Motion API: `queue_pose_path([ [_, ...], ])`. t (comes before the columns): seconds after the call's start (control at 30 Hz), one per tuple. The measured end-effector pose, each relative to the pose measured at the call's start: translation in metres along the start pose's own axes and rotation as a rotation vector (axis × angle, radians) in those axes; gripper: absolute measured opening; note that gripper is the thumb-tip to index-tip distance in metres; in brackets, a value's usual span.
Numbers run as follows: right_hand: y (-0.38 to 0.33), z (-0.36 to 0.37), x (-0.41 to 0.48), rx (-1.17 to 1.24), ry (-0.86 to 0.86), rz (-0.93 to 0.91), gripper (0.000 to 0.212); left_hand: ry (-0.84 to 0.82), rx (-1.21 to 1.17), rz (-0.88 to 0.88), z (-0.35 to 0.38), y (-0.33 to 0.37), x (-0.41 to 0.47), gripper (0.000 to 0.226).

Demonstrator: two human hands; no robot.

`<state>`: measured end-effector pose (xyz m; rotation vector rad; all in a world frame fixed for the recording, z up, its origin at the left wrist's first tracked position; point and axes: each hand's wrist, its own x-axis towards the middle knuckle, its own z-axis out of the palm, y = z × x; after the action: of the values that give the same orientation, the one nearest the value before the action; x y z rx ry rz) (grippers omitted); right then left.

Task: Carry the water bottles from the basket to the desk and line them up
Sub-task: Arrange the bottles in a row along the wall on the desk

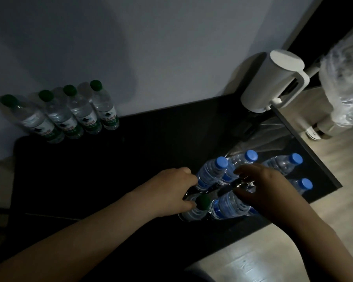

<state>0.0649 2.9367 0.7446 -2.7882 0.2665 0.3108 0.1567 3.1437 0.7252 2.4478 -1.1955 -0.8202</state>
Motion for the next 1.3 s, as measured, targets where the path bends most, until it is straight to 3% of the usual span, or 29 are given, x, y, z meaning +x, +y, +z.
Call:
queue_pose_path([
  [0.37, 0.028, 0.016, -0.008, 0.041, -0.085, 0.092, 0.038, -0.024, 0.020, 0.050, 0.020, 0.024, 0.018, 0.042],
  [0.7, 0.036, 0.026, -0.004, 0.058, -0.132, 0.122, 0.037, -0.044, 0.099, 0.048, 0.027, 0.026, 0.029, 0.028],
  [1.3, -0.017, 0.009, 0.031, 0.114, -0.094, -0.150, 0.018, 0.131, -0.120, -0.187, -0.024, -0.051, -0.002, 0.019],
])
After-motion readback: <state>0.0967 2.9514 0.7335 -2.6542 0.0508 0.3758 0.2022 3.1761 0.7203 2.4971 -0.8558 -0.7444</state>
